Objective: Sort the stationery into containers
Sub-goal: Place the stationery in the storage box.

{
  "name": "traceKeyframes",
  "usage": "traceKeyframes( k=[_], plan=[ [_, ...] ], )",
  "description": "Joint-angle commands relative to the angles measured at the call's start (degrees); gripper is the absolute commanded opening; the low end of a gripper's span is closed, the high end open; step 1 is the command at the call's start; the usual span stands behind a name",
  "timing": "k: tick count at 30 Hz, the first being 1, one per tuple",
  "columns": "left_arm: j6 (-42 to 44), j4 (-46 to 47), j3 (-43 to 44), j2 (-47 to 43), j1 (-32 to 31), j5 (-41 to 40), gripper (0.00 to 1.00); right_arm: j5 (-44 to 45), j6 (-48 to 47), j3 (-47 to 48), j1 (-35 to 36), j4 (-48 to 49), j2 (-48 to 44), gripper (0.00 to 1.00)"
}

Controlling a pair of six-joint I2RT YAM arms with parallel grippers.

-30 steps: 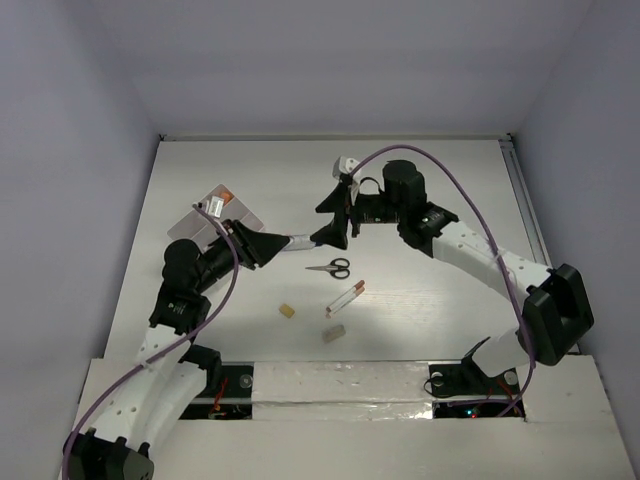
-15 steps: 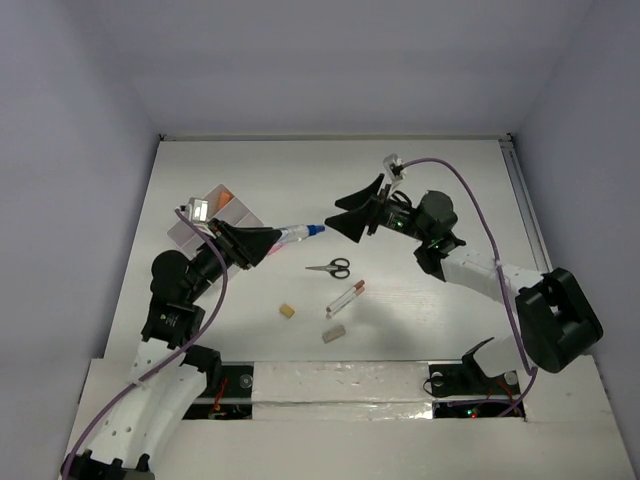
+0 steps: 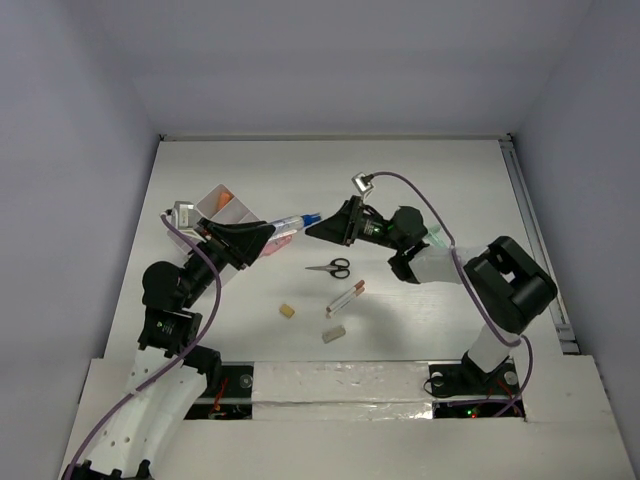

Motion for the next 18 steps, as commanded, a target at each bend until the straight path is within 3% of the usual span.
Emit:
traceKeyframes(
  k=[1, 18],
  plan=[
    [-0.75, 5.56, -0.45, -0.50, 0.35, -0.35, 0.00, -1.37, 1.04, 4.72, 2.59, 26.17, -0.83, 1.00],
    [-1.89, 5.47, -1.68, -2.78, 0.35, -0.79, 0.00, -3.92, -2.66, 8.06, 6.46, 26.97, -1.10, 0.98]
  ],
)
